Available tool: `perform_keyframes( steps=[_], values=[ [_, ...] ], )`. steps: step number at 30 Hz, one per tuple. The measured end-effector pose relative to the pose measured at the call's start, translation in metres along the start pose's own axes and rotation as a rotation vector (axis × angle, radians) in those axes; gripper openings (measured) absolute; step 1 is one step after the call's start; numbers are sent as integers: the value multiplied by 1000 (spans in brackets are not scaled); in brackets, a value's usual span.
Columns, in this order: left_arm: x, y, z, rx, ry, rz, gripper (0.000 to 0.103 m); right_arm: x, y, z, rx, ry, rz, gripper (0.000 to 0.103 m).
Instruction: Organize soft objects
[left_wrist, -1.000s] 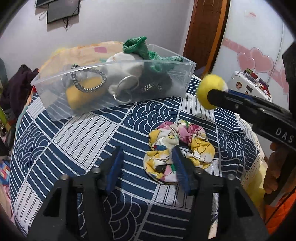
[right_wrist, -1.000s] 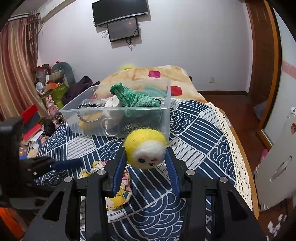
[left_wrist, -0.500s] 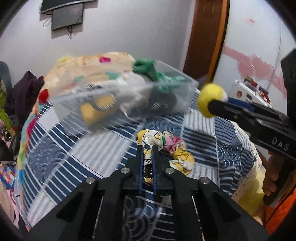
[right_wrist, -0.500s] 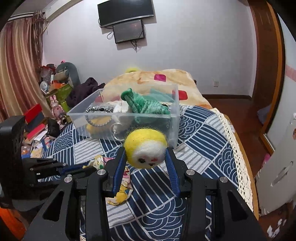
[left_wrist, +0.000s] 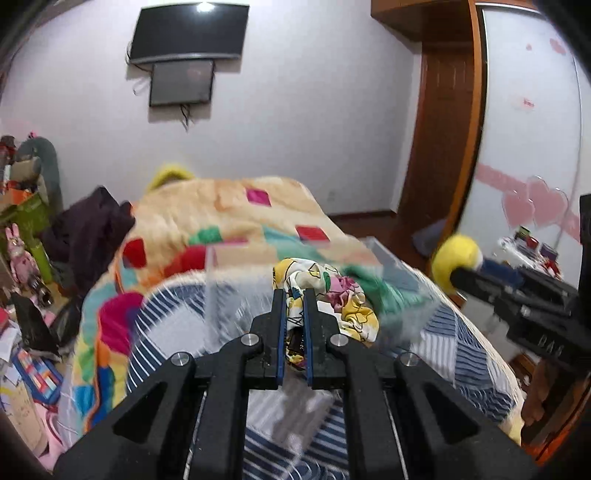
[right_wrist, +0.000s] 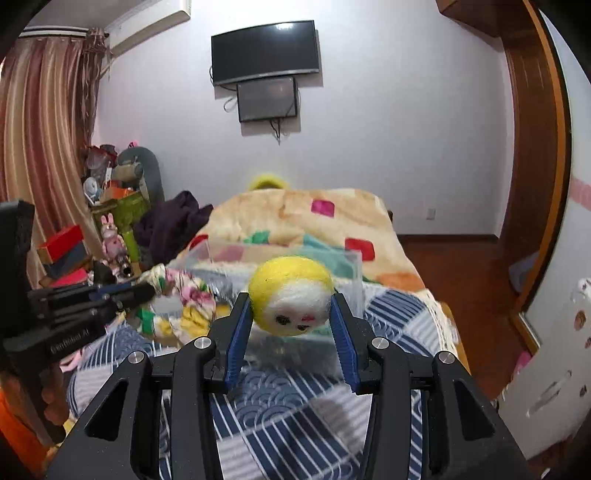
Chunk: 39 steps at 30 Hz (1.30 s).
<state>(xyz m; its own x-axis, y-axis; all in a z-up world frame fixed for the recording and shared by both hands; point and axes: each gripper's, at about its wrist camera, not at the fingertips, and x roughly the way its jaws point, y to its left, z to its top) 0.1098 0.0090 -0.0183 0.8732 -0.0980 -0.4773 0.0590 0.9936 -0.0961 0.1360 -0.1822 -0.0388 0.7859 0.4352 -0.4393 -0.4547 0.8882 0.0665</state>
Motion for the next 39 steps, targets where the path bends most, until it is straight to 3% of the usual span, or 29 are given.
perform_keyframes(
  steps=[6, 11, 15, 19, 23, 25, 33, 39],
  values=[
    [30, 3, 1, -15, 17, 22, 7, 32, 14, -3, -19, 51, 10, 39],
    [67, 2, -12, -23, 108, 12, 7, 66, 17, -19, -39, 149, -17, 39],
    [82, -2, -20, 1, 137, 30, 7, 70, 12, -20, -26, 169, -14, 39],
    [78, -6, -21, 16, 137, 33, 10, 68, 9, -19, -7, 172, 0, 40],
    [73, -2, -20, 5, 145, 32, 30, 64, 4, -20, 9, 179, -8, 46],
    [67, 3, -21, -20, 148, 9, 38, 60, 2, -21, 6, 171, -25, 58],
    [24, 1, -21, 3, 84, 2, 39, 31, 3, -16, -5, 126, -26, 60],
    [-22, -6, -5, 25, -13, -38, 41, -10, 8, 6, -1, 8, -11, 63]
  ],
)
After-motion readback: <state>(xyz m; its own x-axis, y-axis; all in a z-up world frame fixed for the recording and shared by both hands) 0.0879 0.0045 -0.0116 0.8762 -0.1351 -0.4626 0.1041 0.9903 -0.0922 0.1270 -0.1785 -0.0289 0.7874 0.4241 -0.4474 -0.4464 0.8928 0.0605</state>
